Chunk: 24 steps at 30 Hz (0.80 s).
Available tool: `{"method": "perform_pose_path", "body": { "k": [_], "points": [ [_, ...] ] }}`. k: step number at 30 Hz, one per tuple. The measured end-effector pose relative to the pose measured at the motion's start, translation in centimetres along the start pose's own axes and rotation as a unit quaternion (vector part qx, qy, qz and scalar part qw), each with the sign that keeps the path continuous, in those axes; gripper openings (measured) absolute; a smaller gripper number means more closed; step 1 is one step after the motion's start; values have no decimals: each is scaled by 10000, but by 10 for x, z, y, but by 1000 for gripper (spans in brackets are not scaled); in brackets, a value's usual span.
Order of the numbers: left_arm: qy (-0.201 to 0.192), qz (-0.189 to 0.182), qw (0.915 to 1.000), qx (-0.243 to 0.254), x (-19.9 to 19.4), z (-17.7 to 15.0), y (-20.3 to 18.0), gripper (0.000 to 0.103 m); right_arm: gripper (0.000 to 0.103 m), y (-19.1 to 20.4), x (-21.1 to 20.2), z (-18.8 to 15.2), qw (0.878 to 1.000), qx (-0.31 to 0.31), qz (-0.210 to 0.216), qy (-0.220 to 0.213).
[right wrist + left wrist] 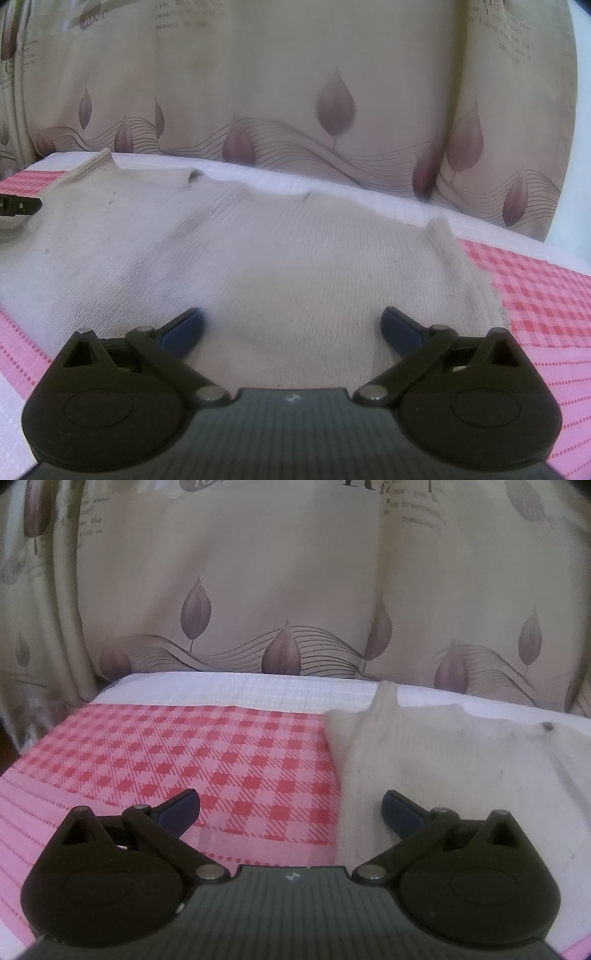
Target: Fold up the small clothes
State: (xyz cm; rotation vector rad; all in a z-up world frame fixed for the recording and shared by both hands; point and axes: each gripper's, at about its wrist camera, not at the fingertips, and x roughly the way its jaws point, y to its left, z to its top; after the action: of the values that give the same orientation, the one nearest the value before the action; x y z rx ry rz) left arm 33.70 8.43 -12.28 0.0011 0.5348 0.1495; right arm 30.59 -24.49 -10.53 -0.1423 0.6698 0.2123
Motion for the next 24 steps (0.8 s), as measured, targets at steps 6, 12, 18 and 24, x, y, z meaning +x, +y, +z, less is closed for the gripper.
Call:
{"method": "perform_pose_path", "body": {
  "k": [6, 12, 18, 24],
  "points": [
    [-18, 20, 10000, 58, 0, 0, -1, 103, 103, 0, 0, 0, 10000, -11, 0, -1],
    [-28, 18, 9999, 120, 0, 0, -2, 103, 103, 0, 0, 0, 10000, -13, 6, 5],
    [-33, 14, 9999, 151, 0, 0, -2, 103, 103, 0, 0, 0, 10000, -16, 5, 8],
    [-41, 26, 9998, 180, -1, -1, -3, 103, 103, 0, 0, 0, 10000, -19, 4, 12]
  ]
}}
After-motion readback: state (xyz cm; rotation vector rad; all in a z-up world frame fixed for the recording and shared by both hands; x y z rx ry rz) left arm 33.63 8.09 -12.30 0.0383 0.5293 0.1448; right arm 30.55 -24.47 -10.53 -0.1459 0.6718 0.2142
